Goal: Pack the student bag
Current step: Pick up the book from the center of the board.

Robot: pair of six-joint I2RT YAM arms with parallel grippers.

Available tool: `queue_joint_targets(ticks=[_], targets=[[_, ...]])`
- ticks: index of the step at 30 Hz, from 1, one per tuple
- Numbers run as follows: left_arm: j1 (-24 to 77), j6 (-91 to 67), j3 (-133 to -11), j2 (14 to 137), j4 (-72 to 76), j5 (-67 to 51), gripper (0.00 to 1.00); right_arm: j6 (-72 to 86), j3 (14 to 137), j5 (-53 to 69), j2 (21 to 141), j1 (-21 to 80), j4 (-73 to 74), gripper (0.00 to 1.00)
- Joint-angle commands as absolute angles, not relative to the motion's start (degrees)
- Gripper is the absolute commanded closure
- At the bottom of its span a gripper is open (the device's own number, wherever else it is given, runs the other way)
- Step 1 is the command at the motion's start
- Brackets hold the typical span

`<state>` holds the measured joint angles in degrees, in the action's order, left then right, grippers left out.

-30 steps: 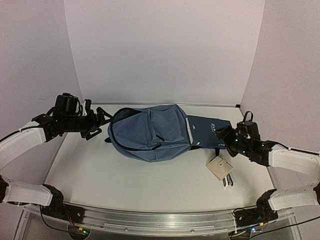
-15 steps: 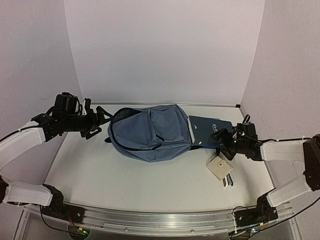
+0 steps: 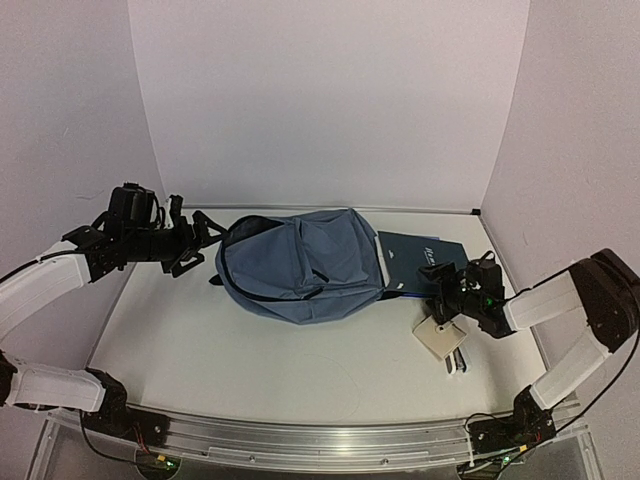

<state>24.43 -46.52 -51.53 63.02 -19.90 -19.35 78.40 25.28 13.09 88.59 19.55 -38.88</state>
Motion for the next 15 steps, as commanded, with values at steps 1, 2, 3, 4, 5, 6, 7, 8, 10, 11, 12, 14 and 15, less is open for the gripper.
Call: queue_joint_targets(ticks=[1,2,3,4,5,6,7,8,10,11,12,14,15], targets=[[24.2,-46.4,-54.1,62.0,-18.7,-19.4,0.05,83.3,25.8,10.0,93.9,19.8,-48.9,0.15],[24.2,-46.4,-54.2,62.0,-19.1,-19.3,0.05,83.7,26.0,10.0,94.9,19.8,-50.2,0.16],[24.2,-46.3,-54.3,61.9,-19.3,-19.2,0.05,84.0,26.2,9.8,96.1,19.8,-51.4,0.17],[24.2,-46.2,-54.4,61.8,-19.5,-19.0,0.05,84.2,26.3,9.7,97.1,19.8,-52.5,0.18],[24.2,-46.1,-54.6,61.6,-19.7,-18.9,0.05,84.5,26.4,9.4,98.0,19.8,-53.3,0.19],[24.2,-46.0,-54.6,61.5,-20.0,-18.7,0.05,84.5,26.6,8.9,98.7,19.8,-54.1,0.21],[24.2,-46.0,-54.7,61.5,-20.1,-18.6,0.05,84.5,26.7,8.4,99.4,19.8,-54.8,0.24],[24.2,-45.9,-54.7,61.4,-20.2,-18.5,0.05,84.5,26.8,7.8,100.1,19.8,-55.6,0.26],[24.2,-45.9,-54.8,61.5,-20.4,-18.3,0.05,84.5,27.0,7.0,101.0,19.8,-57.3,0.34],[24.2,-45.9,-54.9,61.5,-20.4,-18.3,0.05,84.6,27.0,6.7,101.4,19.9,-58.3,0.38],[24.2,-45.9,-54.9,61.6,-20.4,-18.3,0.05,84.7,27.0,6.4,101.7,19.8,-59.5,0.42],[24.2,-46.0,-55.0,61.7,-20.4,-18.2,0.05,84.9,26.9,5.9,102.1,19.8,-61.8,0.5],[24.2,-46.0,-55.0,61.8,-20.4,-18.2,0.05,85.0,26.8,5.7,102.3,19.8,-63.2,0.54]])
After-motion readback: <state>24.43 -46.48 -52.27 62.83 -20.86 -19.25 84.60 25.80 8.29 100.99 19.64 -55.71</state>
